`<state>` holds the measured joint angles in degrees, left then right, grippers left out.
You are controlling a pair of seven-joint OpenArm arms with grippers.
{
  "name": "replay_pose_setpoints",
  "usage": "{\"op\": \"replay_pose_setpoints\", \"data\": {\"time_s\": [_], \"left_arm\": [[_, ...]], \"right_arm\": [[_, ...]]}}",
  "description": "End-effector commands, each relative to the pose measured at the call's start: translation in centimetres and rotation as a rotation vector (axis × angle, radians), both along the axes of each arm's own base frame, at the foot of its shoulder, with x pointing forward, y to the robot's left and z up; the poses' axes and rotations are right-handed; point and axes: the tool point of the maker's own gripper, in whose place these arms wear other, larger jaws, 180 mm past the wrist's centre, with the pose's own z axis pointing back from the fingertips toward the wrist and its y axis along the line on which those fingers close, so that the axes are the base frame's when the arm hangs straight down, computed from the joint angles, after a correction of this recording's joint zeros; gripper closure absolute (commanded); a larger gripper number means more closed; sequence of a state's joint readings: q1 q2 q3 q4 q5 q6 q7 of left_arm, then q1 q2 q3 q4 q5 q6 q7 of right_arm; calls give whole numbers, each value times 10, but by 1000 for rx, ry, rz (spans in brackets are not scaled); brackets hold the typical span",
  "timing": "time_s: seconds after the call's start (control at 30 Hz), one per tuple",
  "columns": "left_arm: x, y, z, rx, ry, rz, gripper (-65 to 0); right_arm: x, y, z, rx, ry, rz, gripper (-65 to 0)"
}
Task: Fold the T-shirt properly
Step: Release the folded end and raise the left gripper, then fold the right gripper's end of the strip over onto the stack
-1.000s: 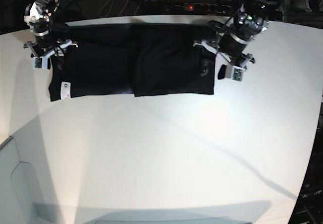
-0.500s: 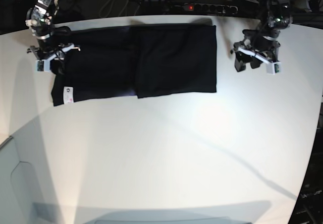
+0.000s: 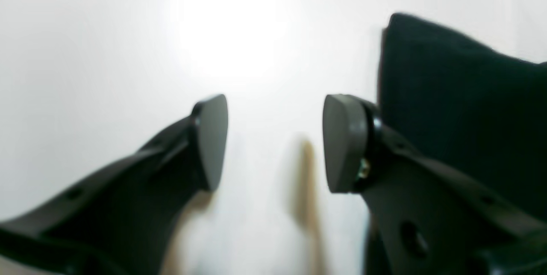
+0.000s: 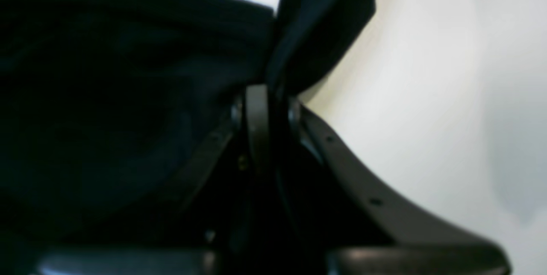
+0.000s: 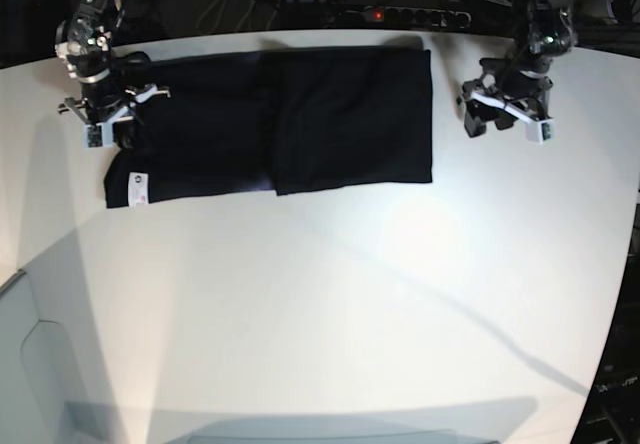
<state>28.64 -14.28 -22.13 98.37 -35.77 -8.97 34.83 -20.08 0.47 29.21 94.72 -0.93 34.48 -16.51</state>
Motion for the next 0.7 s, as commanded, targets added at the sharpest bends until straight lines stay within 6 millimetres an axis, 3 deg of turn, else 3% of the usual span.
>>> {"op": "replay_pose_setpoints", "data": {"time_s": [0.0, 0.13, 0.37, 0.43, 0.67], "left_arm": [[5, -3, 3, -6, -19, -13, -339], [1, -13, -18, -35, 33, -26, -339], [10, -32, -21, -59, 29, -70, -339], [14, -40, -21, -68, 26, -89, -339], [22, -65, -21, -94, 19, -148, -339]], "right_arm": [[12, 2, 21, 4, -82, 0, 0], [16, 17, 45, -15, -138, 55, 0], [15, 65, 75, 17, -208, 188, 0], [17, 80, 86, 33, -238, 209, 0], [8, 149, 96, 136, -258, 364, 0]]}}
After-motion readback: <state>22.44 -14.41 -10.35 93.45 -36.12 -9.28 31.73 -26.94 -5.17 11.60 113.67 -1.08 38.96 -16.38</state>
